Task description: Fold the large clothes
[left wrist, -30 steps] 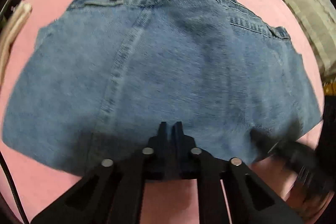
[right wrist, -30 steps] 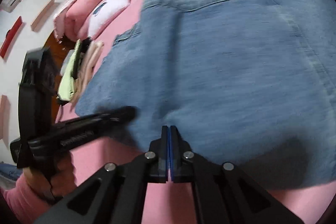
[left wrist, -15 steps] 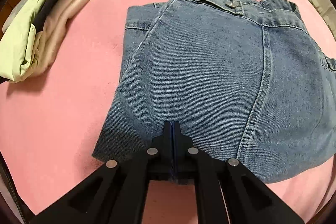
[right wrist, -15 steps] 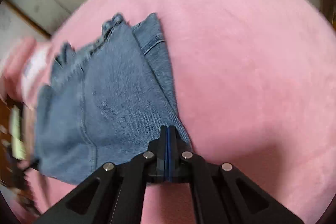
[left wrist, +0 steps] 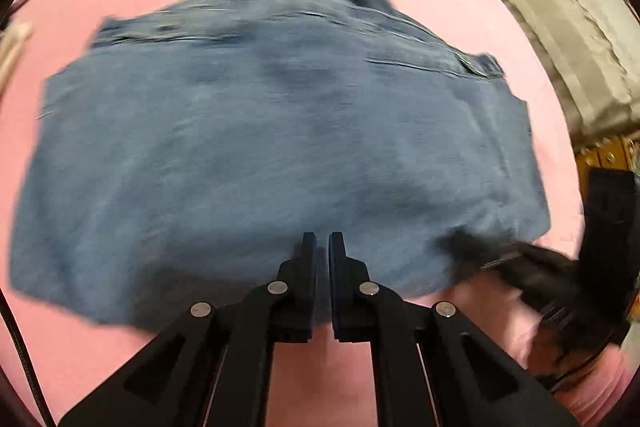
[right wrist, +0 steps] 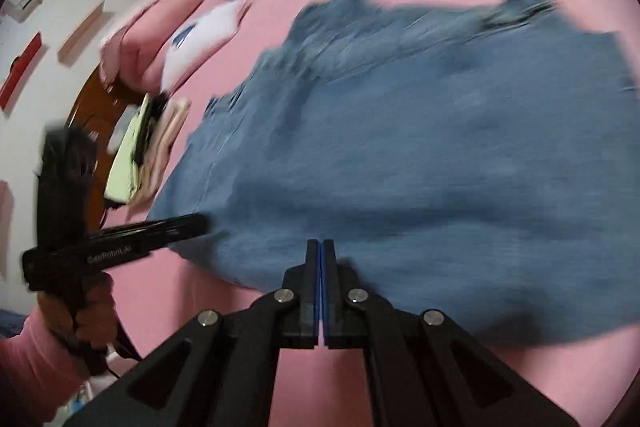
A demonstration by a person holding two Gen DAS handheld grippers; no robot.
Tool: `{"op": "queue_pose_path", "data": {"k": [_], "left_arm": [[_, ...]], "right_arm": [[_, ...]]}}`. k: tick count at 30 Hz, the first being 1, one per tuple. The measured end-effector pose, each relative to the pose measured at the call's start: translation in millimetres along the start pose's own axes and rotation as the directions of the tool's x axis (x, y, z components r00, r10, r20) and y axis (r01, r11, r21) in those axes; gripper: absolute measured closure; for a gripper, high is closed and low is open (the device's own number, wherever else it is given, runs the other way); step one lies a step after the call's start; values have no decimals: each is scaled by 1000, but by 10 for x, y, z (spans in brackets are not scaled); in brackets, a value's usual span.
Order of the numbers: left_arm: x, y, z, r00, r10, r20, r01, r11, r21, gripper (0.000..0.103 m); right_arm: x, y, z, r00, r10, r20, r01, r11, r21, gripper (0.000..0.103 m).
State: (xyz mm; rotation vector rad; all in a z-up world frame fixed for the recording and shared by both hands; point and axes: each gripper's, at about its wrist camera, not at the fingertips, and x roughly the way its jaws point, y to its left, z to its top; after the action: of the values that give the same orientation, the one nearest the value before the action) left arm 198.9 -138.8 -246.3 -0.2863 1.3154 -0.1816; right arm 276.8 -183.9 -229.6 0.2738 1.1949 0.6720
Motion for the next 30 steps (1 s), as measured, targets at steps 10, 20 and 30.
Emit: {"op": "queue_pose_path", "data": {"k": [10, 20, 30], "left_arm": [[549, 115, 572, 997, -70, 32, 73, 989, -131, 100], [802, 257, 1168, 995, -28, 99, 50, 972, -230, 101], [481, 1032, 1076, 987, -29, 160, 92, 908, -408, 102]], "right_arm": [[573, -55, 532, 997, 67, -32, -65, 996, 65, 103], [882, -242, 1103, 995, 94, 43, -98, 990, 104, 103], [152, -1206, 1247, 982, -135, 130, 107, 973, 204, 103]]}}
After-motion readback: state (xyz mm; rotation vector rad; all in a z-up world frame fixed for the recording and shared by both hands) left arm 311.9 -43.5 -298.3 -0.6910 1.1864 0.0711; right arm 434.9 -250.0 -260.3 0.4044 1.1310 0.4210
